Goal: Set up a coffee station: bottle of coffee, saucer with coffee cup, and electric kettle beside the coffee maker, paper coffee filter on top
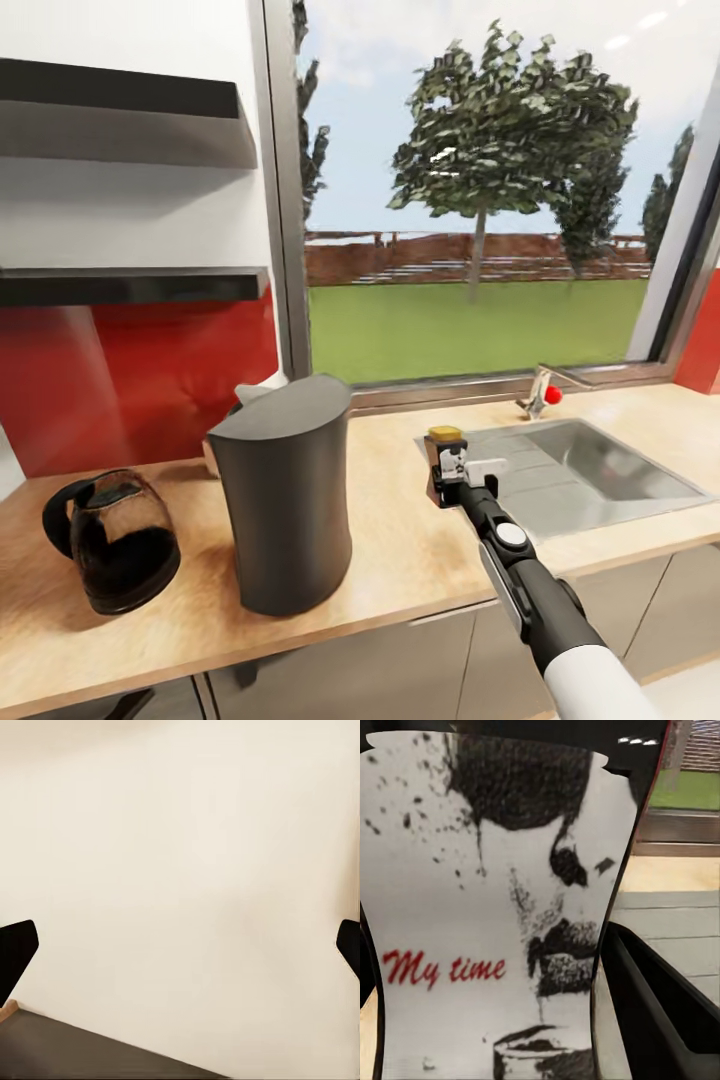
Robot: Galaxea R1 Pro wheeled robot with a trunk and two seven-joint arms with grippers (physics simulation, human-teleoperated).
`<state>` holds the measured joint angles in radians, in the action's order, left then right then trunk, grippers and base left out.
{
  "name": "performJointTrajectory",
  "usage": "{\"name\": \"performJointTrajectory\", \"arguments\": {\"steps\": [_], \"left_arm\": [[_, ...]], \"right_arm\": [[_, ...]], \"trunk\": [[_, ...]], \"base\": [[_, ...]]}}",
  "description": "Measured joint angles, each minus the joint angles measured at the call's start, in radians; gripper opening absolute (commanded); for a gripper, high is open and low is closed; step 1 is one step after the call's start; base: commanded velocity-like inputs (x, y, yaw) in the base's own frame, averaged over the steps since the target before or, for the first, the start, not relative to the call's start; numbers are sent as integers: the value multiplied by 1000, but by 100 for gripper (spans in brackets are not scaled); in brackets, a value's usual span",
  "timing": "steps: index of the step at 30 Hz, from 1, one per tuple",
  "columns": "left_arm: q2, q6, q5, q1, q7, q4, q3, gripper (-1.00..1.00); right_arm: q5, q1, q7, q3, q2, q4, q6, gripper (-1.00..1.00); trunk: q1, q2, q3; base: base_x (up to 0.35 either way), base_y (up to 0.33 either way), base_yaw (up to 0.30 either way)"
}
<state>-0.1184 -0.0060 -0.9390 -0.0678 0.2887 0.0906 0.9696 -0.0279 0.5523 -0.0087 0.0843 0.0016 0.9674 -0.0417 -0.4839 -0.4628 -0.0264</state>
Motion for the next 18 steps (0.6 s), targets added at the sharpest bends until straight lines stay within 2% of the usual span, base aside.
{"name": "performJointTrajectory", "arguments": {"steps": [9, 13, 18], "left_arm": [[0, 2, 0, -1, 4, 0, 0, 100], [-1, 2, 0, 0, 5, 0, 0, 100], [0, 0, 0, -1, 5, 0, 0, 100]], "right_arm": [[0, 0, -1, 1, 6, 1, 0, -100], [1, 0, -1, 1, 7, 2, -1, -100], [1, 0, -1, 1, 8, 2, -2, -100]], "trunk": [[0, 0, 2], [0, 0, 5], [-1, 0, 9]], "base": [[219, -165, 278], [34, -45, 259], [-115, -110, 231]]}}
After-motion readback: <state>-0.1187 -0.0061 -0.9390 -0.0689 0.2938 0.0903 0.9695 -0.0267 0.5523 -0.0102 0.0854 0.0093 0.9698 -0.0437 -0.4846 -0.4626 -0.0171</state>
